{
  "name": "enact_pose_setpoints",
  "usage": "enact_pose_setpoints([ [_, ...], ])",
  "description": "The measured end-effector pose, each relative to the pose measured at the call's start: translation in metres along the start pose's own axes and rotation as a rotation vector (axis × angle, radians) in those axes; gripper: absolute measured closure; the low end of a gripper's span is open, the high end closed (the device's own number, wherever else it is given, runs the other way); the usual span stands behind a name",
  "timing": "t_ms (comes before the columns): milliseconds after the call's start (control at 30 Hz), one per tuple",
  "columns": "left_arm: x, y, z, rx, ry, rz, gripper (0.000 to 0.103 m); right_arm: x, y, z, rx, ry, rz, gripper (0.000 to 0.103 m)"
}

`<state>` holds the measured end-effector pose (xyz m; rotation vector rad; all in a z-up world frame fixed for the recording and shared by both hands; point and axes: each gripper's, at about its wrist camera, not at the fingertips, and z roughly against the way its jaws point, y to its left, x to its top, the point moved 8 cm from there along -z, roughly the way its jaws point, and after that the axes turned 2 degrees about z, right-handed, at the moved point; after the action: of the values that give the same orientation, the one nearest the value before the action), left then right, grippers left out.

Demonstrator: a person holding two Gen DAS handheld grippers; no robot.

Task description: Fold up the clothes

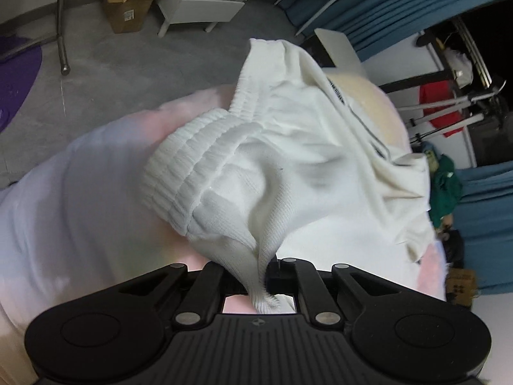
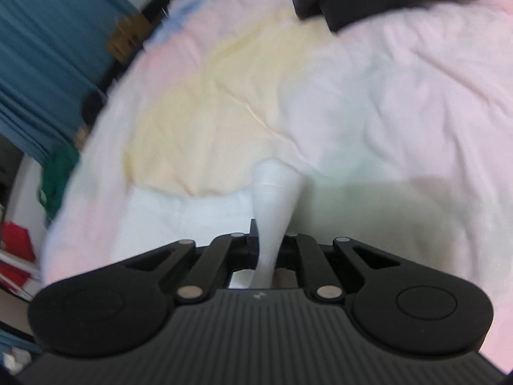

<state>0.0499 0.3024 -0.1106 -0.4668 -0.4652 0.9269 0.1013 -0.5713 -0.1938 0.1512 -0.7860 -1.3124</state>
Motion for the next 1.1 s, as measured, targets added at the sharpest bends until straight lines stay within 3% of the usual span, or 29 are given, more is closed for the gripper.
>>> enact_pose_setpoints([
  [133, -0.003, -0.001, 0.0, 0.007, 0.004, -0.038, 0.093, -0.004, -0.001, -0.005, -0.009, 0.021, 0.01, 0.096],
  [267, -0.009, -0.004, 0.005, 0.038, 0.026, -0.127, 0.073, 0.003, 0.0, 0.005, -0.03, -0.021, -0.01, 0.085],
  [300, -0.01, -0.007, 0.007, 0.043, 0.021, -0.147, 0.068, 0.005, 0.001, 0.008, -0.035, -0.034, -0.009, 0.079],
  [367, -0.014, -0.014, 0.015, 0.048, 0.004, -0.197, 0.044, 0.009, 0.005, 0.013, -0.036, -0.056, 0.002, 0.061],
  [433, -0.019, -0.021, 0.026, 0.063, -0.023, -0.261, 0.036, 0.011, 0.01, 0.021, -0.03, -0.085, 0.016, 0.032],
  [467, -0.021, -0.024, 0.032, 0.07, -0.04, -0.289, 0.03, 0.012, 0.013, 0.025, -0.027, -0.099, 0.022, 0.029],
  [533, -0.026, -0.032, 0.043, 0.08, -0.087, -0.334, 0.021, 0.015, 0.02, 0.035, -0.026, -0.14, 0.04, 0.029],
  [633, -0.033, -0.048, 0.056, 0.12, -0.179, -0.419, 0.019, 0.021, 0.036, 0.058, 0.007, -0.224, 0.07, 0.029],
  [767, -0.049, -0.091, 0.067, 0.099, -0.303, -0.555, 0.016, 0.018, 0.073, 0.093, 0.079, -0.32, 0.184, 0.029],
  [900, -0.075, -0.137, 0.066, 0.041, -0.376, -0.68, 0.015, -0.011, 0.12, 0.122, 0.181, -0.357, 0.37, 0.029],
  [1100, -0.123, -0.198, 0.038, -0.027, -0.407, -0.86, 0.013, -0.076, 0.18, 0.165, 0.43, -0.339, 0.579, 0.029],
])
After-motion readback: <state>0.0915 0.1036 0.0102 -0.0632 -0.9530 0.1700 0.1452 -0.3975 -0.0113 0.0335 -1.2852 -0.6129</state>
